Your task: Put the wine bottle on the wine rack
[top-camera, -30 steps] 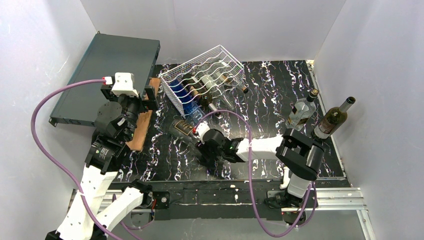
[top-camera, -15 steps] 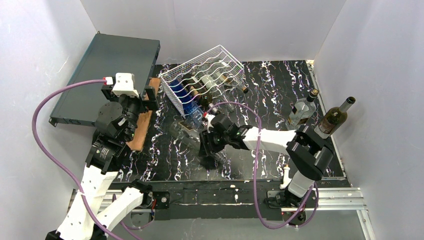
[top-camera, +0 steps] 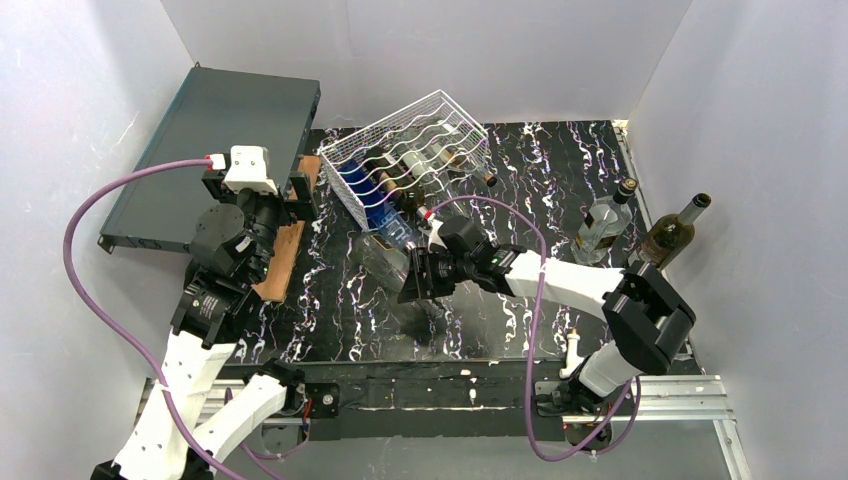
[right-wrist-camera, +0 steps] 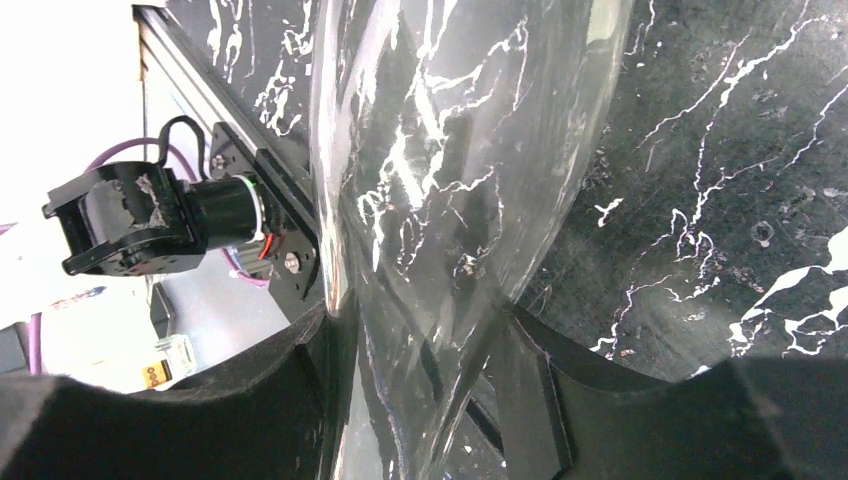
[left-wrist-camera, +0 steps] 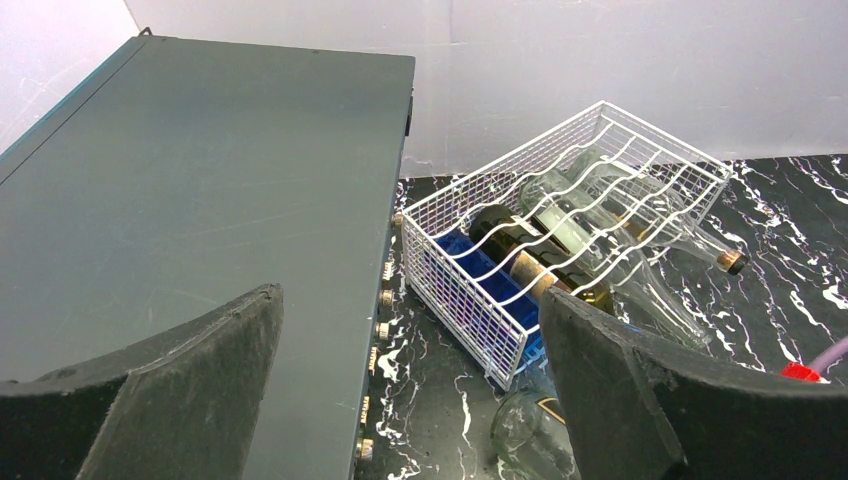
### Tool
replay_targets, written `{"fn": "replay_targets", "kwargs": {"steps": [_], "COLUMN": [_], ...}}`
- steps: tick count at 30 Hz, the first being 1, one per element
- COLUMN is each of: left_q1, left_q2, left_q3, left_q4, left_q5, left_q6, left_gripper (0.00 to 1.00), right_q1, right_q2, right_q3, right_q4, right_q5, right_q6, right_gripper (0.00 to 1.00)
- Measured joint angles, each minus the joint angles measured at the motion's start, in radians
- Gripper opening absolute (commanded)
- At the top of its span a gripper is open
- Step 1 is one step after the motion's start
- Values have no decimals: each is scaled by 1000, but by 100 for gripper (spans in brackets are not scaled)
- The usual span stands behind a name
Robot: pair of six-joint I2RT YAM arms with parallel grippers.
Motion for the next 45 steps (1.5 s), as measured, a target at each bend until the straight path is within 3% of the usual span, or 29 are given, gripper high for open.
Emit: {"fn": "replay_targets", "kwargs": {"steps": [19, 45], "left_q1": [0, 0], "left_q2": [2, -37], "left_q3": [0, -23], "left_q4": [0, 23], "left_q5": [0, -52], "left_q6": [0, 9], "left_gripper": [99, 99], "right_q1": [-8, -135], "right_q2": [-19, -70], "right_q3": [14, 251], "right_q4": [-79, -13], "right_q5": [-64, -188], "right_q6": [-142, 46], "right_gripper": [1, 1]}}
